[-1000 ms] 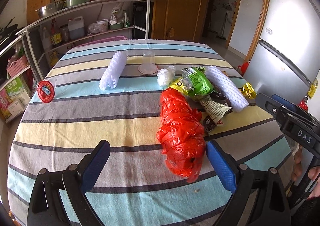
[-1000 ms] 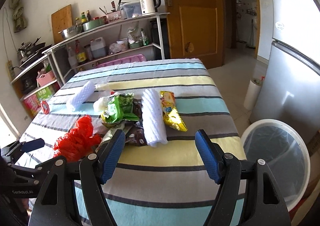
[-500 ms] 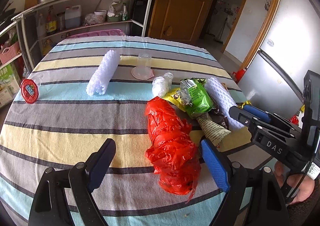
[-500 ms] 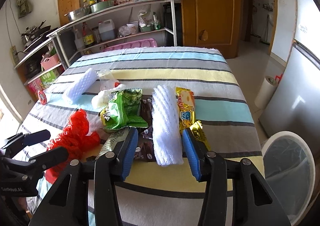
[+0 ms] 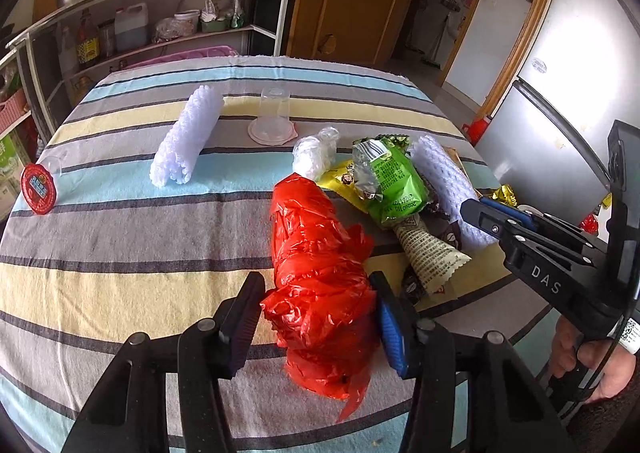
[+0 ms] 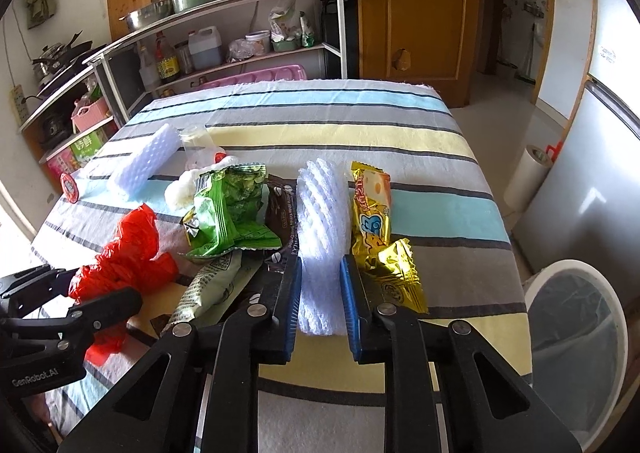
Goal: Collect trash
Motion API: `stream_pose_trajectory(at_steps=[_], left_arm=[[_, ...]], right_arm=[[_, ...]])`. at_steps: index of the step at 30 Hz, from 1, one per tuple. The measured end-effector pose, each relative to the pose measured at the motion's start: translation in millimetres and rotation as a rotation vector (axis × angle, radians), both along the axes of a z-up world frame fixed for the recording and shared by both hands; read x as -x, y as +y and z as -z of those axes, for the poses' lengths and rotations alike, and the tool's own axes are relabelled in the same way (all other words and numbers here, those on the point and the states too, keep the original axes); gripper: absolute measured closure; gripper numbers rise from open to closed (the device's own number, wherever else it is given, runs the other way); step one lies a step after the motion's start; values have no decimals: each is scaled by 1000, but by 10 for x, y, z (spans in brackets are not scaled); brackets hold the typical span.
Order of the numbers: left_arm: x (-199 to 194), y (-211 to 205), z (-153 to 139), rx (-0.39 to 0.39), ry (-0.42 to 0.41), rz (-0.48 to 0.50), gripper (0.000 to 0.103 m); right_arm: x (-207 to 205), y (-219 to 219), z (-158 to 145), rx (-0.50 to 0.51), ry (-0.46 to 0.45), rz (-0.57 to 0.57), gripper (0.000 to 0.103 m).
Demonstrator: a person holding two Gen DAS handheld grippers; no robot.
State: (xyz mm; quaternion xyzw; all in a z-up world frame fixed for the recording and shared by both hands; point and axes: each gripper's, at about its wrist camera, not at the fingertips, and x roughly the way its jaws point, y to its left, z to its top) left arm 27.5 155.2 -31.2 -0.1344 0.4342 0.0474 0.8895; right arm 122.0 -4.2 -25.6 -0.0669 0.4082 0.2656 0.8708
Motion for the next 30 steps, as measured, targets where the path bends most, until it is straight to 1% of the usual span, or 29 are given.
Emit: stream_pose_trajectory(at_steps=[2, 4, 6, 9, 15, 21, 27, 30], left_arm=[[6, 2, -15, 10, -3, 5, 51], [18, 3, -48, -4, -14, 3, 52], [43, 8, -100, 3, -28, 5, 52], [74, -13, -211, -5, -60, 8, 52], [63, -136, -421, -4, -118, 39, 52], [-35, -317, -541, 9, -153, 106, 52], [-199, -597, -654, -8, -182, 177, 52], [-298, -804, -694, -20, -189, 226, 52]], right_arm=[[15, -27, -29, -13, -4, 8, 86], [40, -62, -68, -33, -11, 11, 87], [66, -104, -107, -53, -11, 16, 87], [114, -184, -181, -111, -3, 17, 88], [242, -355, -421, -176, -49, 44, 88], [334, -543, -599, -195, -98, 96, 88], [378, -852, -727, -197, -133, 177, 88], [397, -1056, -761, -195, -145, 227, 88]])
